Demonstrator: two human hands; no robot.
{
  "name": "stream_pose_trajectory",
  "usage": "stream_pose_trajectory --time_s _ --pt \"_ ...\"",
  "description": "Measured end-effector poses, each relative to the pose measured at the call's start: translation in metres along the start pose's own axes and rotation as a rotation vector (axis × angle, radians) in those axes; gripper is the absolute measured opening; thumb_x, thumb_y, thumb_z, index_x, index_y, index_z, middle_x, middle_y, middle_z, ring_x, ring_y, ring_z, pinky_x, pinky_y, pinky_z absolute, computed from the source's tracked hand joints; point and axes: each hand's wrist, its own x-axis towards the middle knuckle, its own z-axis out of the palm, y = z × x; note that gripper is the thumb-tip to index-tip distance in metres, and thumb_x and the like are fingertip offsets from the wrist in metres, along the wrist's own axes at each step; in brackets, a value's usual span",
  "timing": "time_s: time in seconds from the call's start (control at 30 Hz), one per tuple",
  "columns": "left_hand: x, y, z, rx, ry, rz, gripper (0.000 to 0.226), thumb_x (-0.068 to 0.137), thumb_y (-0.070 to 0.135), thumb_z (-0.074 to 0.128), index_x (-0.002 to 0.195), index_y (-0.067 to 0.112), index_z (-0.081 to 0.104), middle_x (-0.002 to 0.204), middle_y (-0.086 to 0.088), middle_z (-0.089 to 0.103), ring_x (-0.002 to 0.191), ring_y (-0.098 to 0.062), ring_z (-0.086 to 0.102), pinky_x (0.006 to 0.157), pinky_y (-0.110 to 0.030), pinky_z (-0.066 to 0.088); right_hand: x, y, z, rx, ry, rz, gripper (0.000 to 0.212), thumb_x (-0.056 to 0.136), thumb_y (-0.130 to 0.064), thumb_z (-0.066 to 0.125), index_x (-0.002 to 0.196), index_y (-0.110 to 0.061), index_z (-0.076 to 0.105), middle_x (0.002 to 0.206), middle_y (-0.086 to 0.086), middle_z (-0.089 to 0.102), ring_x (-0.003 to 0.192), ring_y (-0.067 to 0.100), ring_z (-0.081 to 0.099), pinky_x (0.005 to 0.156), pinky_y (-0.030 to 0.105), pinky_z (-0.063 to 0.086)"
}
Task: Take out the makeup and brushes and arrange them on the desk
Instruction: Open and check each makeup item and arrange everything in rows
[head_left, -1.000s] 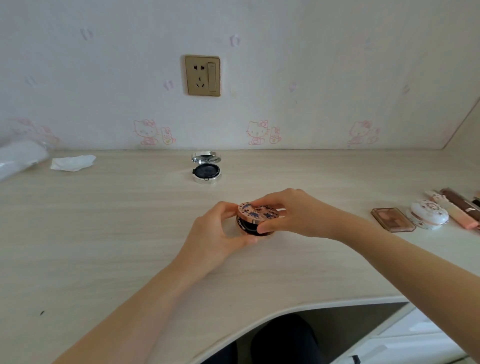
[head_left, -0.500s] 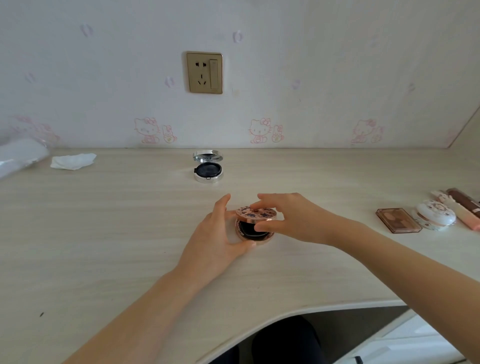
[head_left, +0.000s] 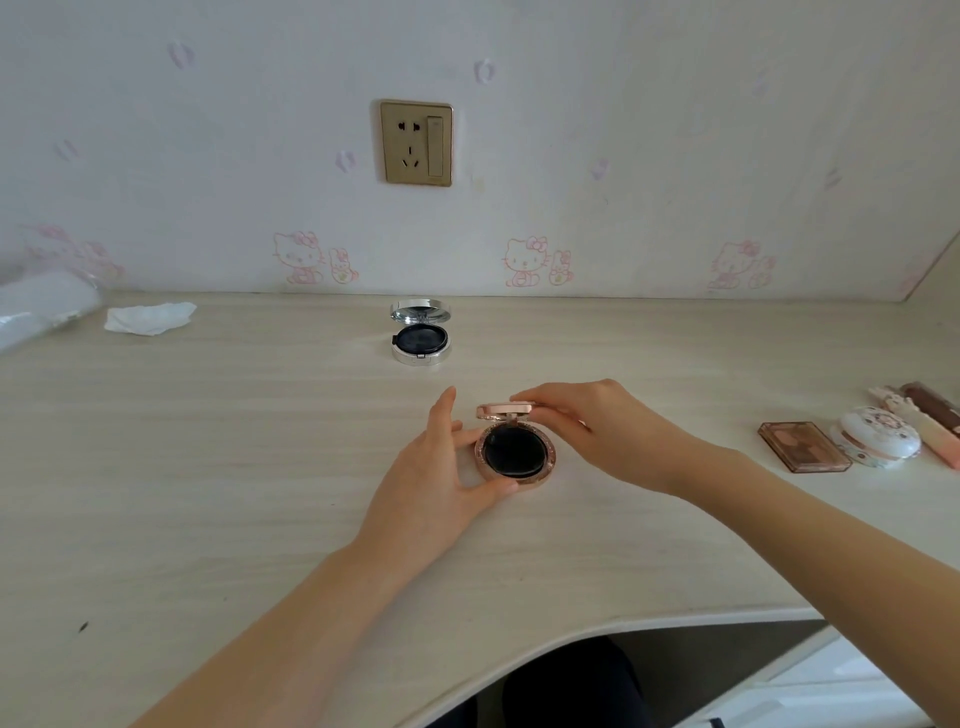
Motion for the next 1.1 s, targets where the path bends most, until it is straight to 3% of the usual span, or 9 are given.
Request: stream_pose_trajectory --time_s 0.1,0.3,0.43,0.6,0.7,0.77,0.87,1.0,1.1 --pt "0.000 -0.002 0.001 0.045 -0.005 -0.015 0.101 0.072 0.050 0.076 0.149 0.025 0.015 0.136 0.012 0.053 0.134 -0.008 0.037 0.105 -0.022 0.028 0.007 0.000 -0.003 -0.033 -0.003 0.020 0.029 0.101 -0.026 0.042 0.120 -0.023 0.062 0.104 -0.011 0.068 0.089 0.007 0.059 0.078 0.015 0.042" --pt "-0.003 0.003 -0.003 0.133 0.004 0.061 0.058 0.073 0.057 0.068 0.124 0.031 0.058 0.121 0.014 0.060 0.113 -0.013 0.053 0.097 -0.026 0.040 0.013 0.000 -0.006 -0.046 -0.023 0.051 0.028 0.101 -0.026 0.040 0.118 -0.021 0.063 0.091 -0.015 0.063 0.079 0.005 0.055 0.071 0.008 0.038" --pt "-0.003 0.005 -0.004 0.187 -0.031 0.045 0.060 0.078 0.054 0.067 0.132 0.031 0.054 0.141 0.003 0.049 0.130 -0.015 0.043 0.104 -0.023 0.029 0.012 0.000 -0.005 -0.040 -0.026 0.048 0.029 0.101 -0.026 0.039 0.119 -0.023 0.062 0.090 -0.015 0.062 0.075 0.001 0.053 0.068 0.007 0.036" --pt "-0.003 0.005 -0.004 0.173 -0.046 0.023 0.062 0.077 0.056 0.066 0.133 0.034 0.053 0.147 -0.001 0.044 0.137 -0.018 0.036 0.112 -0.029 0.027 0.011 -0.001 -0.007 -0.037 -0.033 0.062 0.030 0.101 -0.026 0.039 0.123 -0.024 0.060 0.096 -0.013 0.065 0.078 0.002 0.054 0.069 0.007 0.037" --pt "-0.004 0.005 -0.004 0.172 -0.038 0.019 0.061 0.078 0.054 0.068 0.133 0.033 0.053 0.147 -0.001 0.043 0.138 -0.016 0.035 0.113 -0.028 0.024 0.007 -0.001 -0.007 -0.002 -0.033 0.098 0.036 0.101 -0.030 0.040 0.135 -0.026 0.050 0.119 -0.014 0.061 0.098 -0.004 0.055 0.085 0.004 0.037" --pt "-0.003 0.003 -0.004 0.179 -0.035 0.027 0.060 0.078 0.053 0.068 0.133 0.032 0.054 0.145 0.000 0.045 0.137 -0.015 0.036 0.111 -0.026 0.025 0.000 0.001 -0.004 0.032 0.022 0.146 0.044 0.099 -0.035 0.042 0.142 -0.027 0.040 0.136 -0.011 0.053 0.122 0.006 0.049 0.104 0.020 0.038" --pt "-0.002 0.002 -0.004 0.177 -0.026 0.071 0.058 0.075 0.058 0.064 0.127 0.032 0.057 0.130 0.007 0.058 0.128 -0.012 0.045 0.104 -0.025 0.034 -0.019 0.006 0.007 0.008 0.155 0.227 0.050 0.098 -0.035 0.044 0.145 -0.023 0.033 0.140 -0.008 0.049 0.129 0.013 0.045 0.104 0.022 0.034" --pt "-0.001 0.001 -0.003 0.165 -0.012 0.090 0.067 0.068 0.073 0.051 0.123 0.035 0.059 0.116 0.012 0.062 0.120 -0.010 0.050 0.098 -0.027 0.040 -0.042 0.005 0.032 -0.002 0.173 0.279 0.056 0.097 -0.038 0.046 0.147 -0.018 0.030 0.143 -0.004 0.047 0.131 0.013 0.043 0.105 0.022 0.032" --pt "0.001 -0.002 0.000 0.191 -0.023 0.103 0.069 0.071 0.080 0.048 0.126 0.038 0.057 0.117 0.009 0.061 0.122 -0.012 0.049 0.102 -0.032 0.040 -0.049 -0.001 0.043 -0.034 0.169 0.234 0.054 0.097 -0.041 0.043 0.144 -0.018 0.033 0.147 -0.004 0.040 0.141 0.008 0.023 0.110 0.012 0.012"
